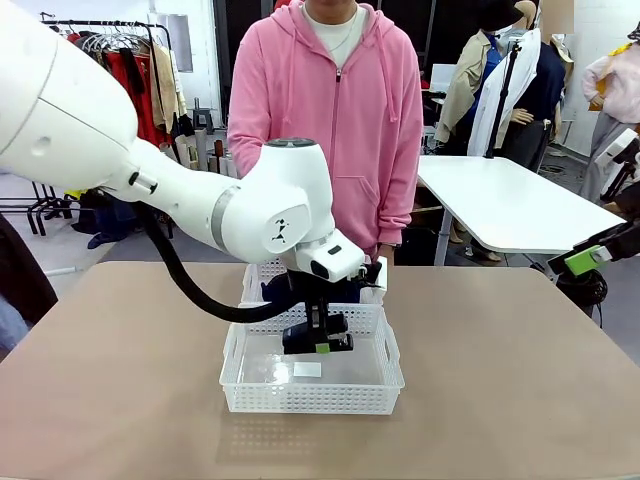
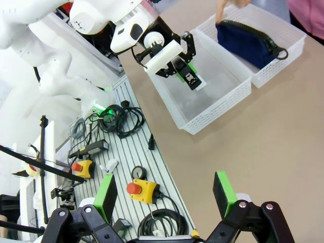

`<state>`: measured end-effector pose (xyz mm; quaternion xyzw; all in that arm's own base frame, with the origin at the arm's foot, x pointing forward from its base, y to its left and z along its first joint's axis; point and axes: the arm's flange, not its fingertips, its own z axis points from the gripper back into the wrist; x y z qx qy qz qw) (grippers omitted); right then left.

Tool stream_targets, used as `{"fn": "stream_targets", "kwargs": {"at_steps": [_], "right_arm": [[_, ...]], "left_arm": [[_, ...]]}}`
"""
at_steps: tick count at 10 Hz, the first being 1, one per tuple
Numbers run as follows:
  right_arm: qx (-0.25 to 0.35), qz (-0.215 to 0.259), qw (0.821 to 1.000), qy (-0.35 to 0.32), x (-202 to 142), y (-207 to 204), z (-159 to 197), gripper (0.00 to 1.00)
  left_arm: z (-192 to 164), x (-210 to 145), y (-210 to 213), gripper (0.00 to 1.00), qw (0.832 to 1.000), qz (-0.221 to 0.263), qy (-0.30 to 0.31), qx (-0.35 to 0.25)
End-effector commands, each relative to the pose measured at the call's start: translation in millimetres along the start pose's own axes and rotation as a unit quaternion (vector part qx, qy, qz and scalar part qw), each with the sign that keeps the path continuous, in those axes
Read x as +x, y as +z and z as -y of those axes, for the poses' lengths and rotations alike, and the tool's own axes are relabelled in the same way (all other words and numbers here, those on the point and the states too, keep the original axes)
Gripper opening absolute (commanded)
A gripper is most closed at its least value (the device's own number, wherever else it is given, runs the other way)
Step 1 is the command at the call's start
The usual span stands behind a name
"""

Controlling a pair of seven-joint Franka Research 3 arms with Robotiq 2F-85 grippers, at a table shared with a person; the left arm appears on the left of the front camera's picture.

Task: Distribute items into two baskets.
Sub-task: Place the picked Stapler into the Organizing basket as instructed by the person.

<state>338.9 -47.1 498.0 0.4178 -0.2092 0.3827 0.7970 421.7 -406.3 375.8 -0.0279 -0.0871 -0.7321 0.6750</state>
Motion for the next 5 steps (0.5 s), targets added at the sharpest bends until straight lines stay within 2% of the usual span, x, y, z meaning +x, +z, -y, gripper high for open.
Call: {"fn": "stream_targets", "kwargs": {"at_steps": [1,5], "right_arm": [[0.0,-0.003,1.0,-0.001,0,0,-1,1.0],[0.0,-0.003,1.0,-0.001,0,0,-1,1.0]], "left_arm": [[-3,2,-6,0.0,1.0,-0.005,-0.005,0.003],[-2,0,-26,0.0,1.0,-0.013,-0.004,-0.012]]}}
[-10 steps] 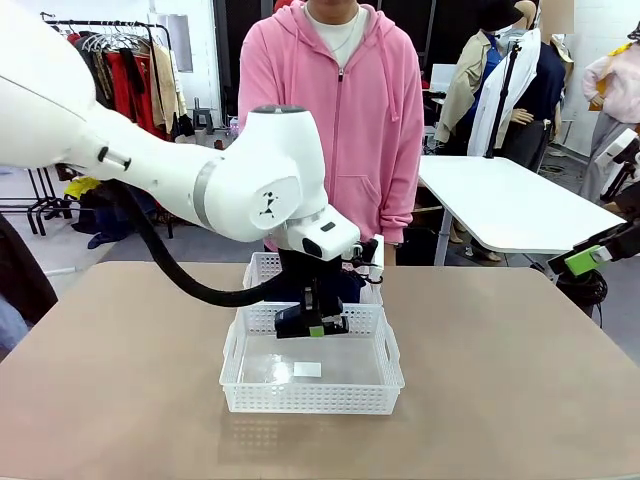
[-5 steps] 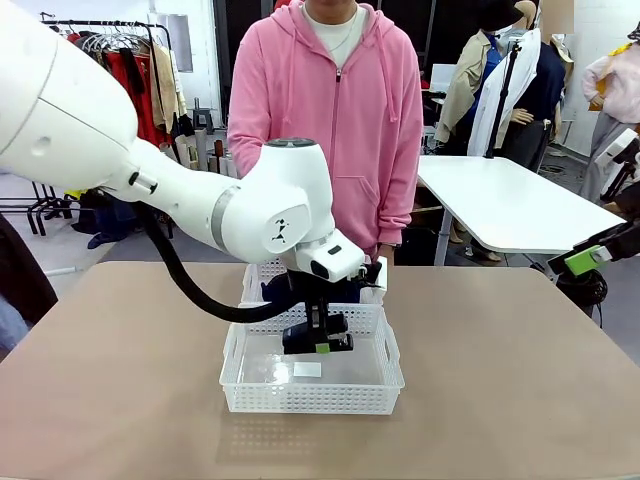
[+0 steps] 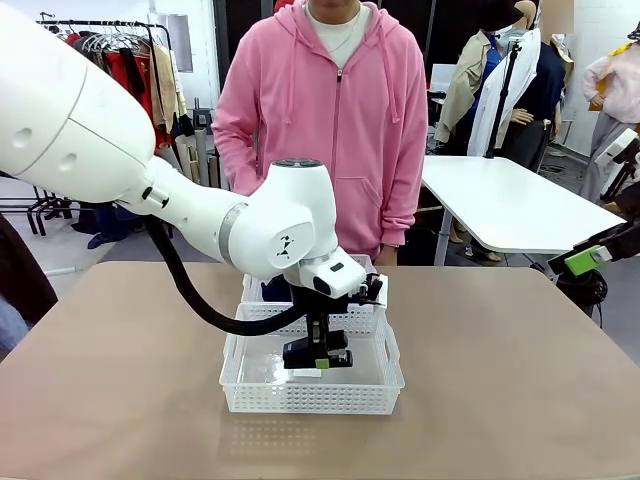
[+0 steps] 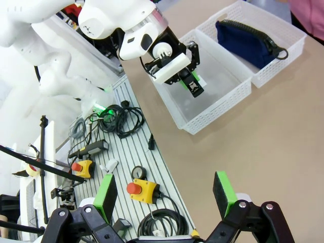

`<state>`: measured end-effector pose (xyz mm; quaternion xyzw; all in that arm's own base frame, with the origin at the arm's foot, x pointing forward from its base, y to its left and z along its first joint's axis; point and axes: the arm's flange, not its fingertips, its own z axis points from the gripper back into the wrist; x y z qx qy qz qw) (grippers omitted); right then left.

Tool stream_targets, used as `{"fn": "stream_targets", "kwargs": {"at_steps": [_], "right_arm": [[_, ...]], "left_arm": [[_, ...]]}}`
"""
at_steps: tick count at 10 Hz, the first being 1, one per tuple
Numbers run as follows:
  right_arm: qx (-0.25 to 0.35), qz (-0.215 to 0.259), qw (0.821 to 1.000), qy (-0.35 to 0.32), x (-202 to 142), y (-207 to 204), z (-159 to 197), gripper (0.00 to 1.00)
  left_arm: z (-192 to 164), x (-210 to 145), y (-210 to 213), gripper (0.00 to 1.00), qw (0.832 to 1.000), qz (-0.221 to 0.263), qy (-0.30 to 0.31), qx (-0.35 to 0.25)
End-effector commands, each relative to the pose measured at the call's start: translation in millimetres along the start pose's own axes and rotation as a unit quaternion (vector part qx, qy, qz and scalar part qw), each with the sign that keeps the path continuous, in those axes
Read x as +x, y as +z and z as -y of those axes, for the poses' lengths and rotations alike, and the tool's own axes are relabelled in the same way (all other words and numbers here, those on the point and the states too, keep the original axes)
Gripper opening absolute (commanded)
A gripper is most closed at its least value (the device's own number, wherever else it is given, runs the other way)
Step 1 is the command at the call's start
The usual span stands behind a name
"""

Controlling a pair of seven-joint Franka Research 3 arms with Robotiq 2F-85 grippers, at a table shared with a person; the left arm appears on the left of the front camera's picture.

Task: Distribute items into two baskets.
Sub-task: Place the picked Stapler into the Organizing basket as instructed by the person.

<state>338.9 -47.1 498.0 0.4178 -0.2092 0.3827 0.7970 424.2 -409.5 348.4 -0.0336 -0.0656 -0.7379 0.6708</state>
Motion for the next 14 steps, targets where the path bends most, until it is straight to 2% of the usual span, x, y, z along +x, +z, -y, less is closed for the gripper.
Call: {"fn": "stream_targets", "kwargs": {"at_steps": [1,2,3,7,8,11,14], "right_arm": [[0.0,-0.003,1.0,-0.001,0,0,-1,1.0],[0.0,-0.003,1.0,-0.001,0,0,-1,1.0],[0.0,-0.003,1.0,-0.001,0,0,-1,1.0],[0.0,-0.003,1.0,-0.001,0,0,-1,1.0],[0.0,-0.003,1.0,-0.001,0,0,-1,1.0],[0.0,-0.003,1.0,-0.001,0,0,-1,1.0],[0.0,-0.003,1.0,-0.001,0,0,-1,1.0]], "left_arm": [[-1,1,-1,0.0,1.0,-0.004,0.001,0.009],[0,1,-2,0.0,1.0,-0.005,-0.002,0.008],[0,1,-2,0.06,1.0,-0.006,-0.004,0.005],[-1,-2,-2,0.84,1.0,-0.016,0.002,-0.017],[0,-3,1,1.0,1.0,-0.013,0.002,-0.017],[5,-16,28,1.0,1.0,-0.022,0.016,-0.014],[14,-28,57,1.0,1.0,-0.01,0.024,-0.002]]}}
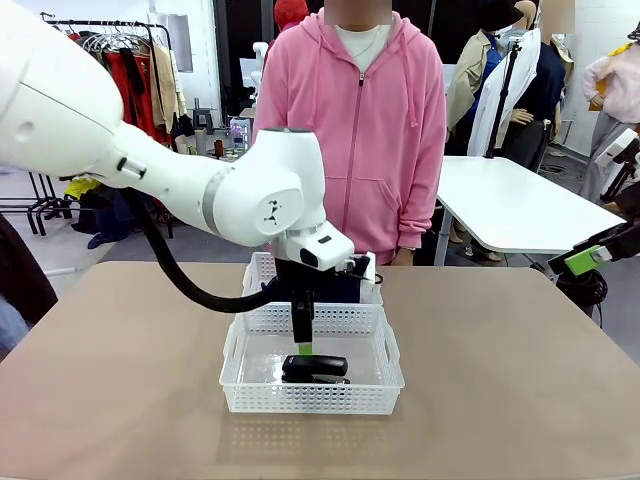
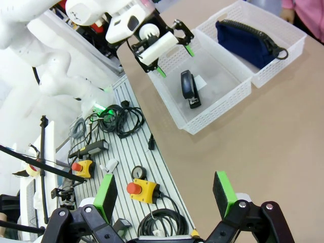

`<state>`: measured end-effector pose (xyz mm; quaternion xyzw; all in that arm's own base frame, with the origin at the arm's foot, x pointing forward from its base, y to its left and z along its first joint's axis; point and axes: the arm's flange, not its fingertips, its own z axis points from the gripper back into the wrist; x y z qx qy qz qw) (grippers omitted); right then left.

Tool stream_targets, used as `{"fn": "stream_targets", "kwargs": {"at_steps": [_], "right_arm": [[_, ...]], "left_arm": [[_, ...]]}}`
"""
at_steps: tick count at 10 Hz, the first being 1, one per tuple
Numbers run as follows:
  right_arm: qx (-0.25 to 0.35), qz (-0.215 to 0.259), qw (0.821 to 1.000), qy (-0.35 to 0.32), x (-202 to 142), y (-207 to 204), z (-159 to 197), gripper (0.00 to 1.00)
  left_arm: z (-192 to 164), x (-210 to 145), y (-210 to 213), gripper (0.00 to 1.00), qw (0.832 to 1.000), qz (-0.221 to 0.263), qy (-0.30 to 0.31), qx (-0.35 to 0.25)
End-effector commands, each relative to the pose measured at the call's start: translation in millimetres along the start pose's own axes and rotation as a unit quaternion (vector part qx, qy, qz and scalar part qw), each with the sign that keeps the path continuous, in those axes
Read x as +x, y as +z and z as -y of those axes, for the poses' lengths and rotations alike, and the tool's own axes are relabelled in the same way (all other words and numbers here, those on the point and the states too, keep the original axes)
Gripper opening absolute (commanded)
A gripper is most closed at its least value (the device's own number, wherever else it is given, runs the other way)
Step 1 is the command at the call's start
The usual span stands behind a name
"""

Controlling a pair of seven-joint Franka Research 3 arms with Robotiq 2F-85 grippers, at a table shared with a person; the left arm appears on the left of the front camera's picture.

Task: Distribute items into two baskets.
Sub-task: Place the picked Stapler into the Organizing basket as instructed by the person.

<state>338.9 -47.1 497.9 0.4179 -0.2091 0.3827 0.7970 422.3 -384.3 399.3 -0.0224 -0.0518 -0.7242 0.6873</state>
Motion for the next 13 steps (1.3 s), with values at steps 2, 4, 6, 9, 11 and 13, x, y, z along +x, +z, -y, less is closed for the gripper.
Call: {"fn": "stream_targets", "kwargs": {"at_steps": [2,4,6,9,11,13], "right_arm": [[0.0,-0.002,1.0,-0.001,0,0,-1,1.0],[0.0,-0.002,1.0,-0.001,0,0,-1,1.0],[0.0,-0.002,1.0,-0.001,0,0,-1,1.0],[0.0,-0.002,1.0,-0.001,0,0,-1,1.0],[0.0,-0.002,1.0,-0.001,0,0,-1,1.0],[0.0,-0.002,1.0,-0.001,0,0,-1,1.0]], "left_arm": [[0,0,0,1.0,1.0,0.0,0.0,0.0],[0,0,0,1.0,1.0,0.0,0.0,0.0],[0,0,0,1.0,1.0,0.0,0.0,0.0],[0,0,0,1.0,1.0,0.0,0.0,0.0],[0,0,0,1.0,1.0,0.0,0.0,0.0],[0,0,0,1.0,1.0,0.0,0.0,0.0]]}}
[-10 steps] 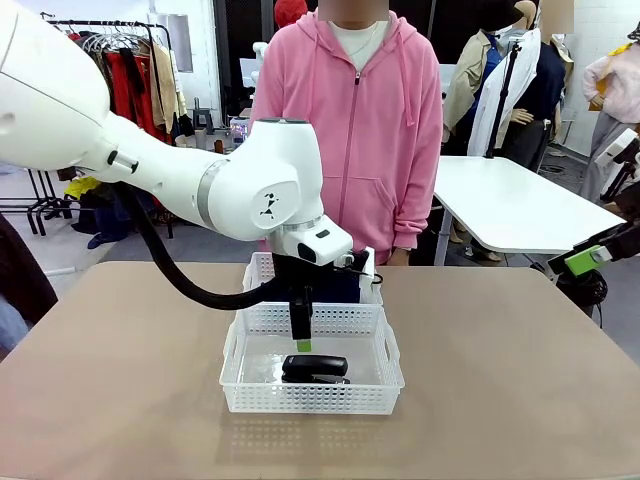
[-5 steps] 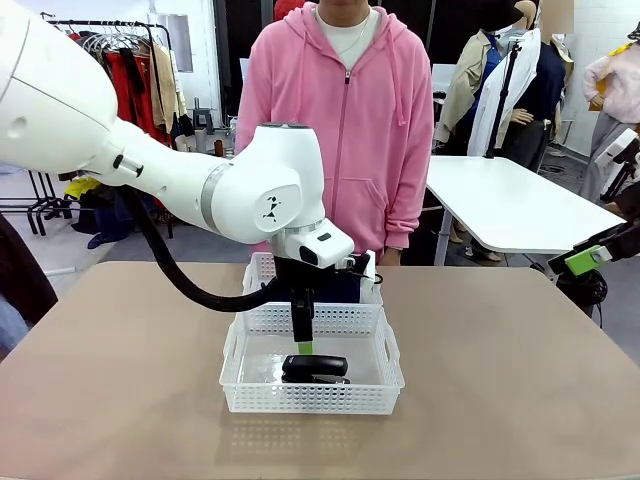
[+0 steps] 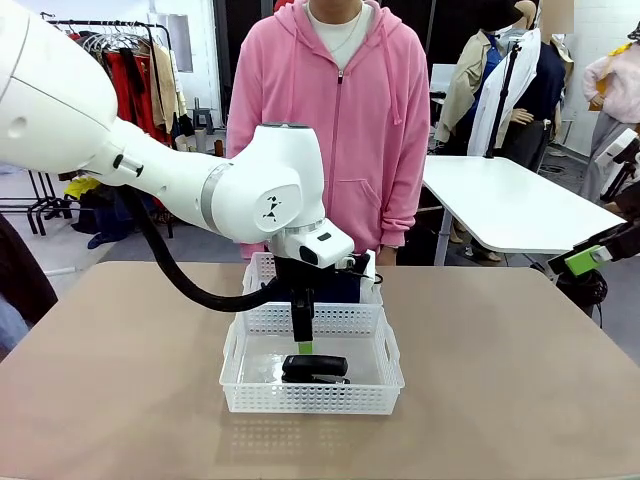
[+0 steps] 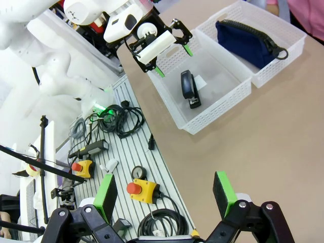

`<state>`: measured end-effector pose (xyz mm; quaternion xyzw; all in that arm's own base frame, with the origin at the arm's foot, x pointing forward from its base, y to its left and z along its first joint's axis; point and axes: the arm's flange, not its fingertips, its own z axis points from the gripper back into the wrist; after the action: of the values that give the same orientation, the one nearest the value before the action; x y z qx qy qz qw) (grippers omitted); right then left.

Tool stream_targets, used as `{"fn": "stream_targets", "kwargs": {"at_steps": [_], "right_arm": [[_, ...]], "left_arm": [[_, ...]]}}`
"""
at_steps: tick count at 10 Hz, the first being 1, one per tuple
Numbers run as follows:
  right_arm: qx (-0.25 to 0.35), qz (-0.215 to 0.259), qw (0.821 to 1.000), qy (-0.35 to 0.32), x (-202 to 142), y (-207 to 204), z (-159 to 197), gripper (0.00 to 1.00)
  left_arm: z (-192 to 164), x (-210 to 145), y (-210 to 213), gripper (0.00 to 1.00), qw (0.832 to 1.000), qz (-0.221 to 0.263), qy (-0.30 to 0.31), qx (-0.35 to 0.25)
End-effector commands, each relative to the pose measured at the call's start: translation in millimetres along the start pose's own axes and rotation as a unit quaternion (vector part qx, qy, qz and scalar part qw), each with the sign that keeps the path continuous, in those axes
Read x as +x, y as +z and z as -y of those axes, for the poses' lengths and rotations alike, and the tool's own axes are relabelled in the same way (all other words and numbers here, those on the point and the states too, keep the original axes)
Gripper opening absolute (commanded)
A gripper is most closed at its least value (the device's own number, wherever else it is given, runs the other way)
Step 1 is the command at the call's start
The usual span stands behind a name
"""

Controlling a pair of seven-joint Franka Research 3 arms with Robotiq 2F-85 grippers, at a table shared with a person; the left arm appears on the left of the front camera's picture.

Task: Distribute items into two baskets.
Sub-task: Place the picked Stapler into the Organizing basket as instructed by the person.

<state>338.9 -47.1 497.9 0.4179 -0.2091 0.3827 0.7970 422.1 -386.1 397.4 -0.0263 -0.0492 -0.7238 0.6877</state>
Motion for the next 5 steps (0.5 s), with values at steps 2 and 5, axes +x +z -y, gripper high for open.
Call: {"fn": "stream_targets", "kwargs": {"at_steps": [2,5], "right_arm": [[0.0,-0.002,1.0,-0.001,0,0,-1,1.0],[0.0,-0.002,1.0,-0.001,0,0,-1,1.0]], "left_arm": [[0,0,0,1.0,1.0,0.0,0.0,0.0],[-4,-43,61,1.0,0.996,0.004,0.087,0.01]]}}
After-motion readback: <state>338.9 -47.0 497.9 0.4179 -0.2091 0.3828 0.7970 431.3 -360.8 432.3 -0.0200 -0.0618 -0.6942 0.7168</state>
